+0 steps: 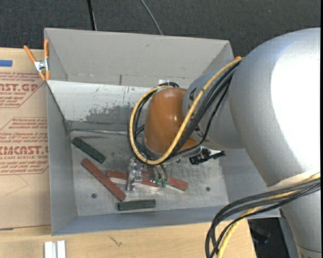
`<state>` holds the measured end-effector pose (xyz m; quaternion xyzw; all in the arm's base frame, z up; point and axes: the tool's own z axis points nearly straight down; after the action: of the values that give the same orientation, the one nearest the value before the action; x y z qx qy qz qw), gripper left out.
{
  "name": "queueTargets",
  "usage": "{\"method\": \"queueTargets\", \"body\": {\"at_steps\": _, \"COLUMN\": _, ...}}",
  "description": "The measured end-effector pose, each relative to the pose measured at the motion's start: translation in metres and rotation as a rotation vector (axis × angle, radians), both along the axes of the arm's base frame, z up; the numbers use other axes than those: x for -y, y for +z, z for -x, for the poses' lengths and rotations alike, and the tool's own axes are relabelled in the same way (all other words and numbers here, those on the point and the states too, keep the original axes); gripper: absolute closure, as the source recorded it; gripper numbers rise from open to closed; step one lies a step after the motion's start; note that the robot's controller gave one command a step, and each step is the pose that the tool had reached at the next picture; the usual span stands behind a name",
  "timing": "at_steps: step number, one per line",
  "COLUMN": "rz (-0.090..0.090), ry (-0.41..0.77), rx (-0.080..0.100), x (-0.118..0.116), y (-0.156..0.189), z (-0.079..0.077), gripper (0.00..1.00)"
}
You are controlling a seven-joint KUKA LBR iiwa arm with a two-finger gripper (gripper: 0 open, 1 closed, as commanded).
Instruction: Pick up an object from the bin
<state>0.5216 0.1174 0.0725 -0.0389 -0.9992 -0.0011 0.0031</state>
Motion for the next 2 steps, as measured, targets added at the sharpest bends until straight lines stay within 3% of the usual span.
{"method": "queueTargets", "body": {"at_steps": 1, "rz": 0.002, "ry": 0.03, "rx": 0.007, "x": 0.0026, "y": 0.0143, "z": -0.0013, "gripper": 0.0}}
{"method": "queueTargets", "body": {"at_steps": 2, "rz": 0.002, "ry": 0.029, "rx": 0.007, "x": 0.0026, "y": 0.0143, "z": -0.0012, "gripper": 0.0}}
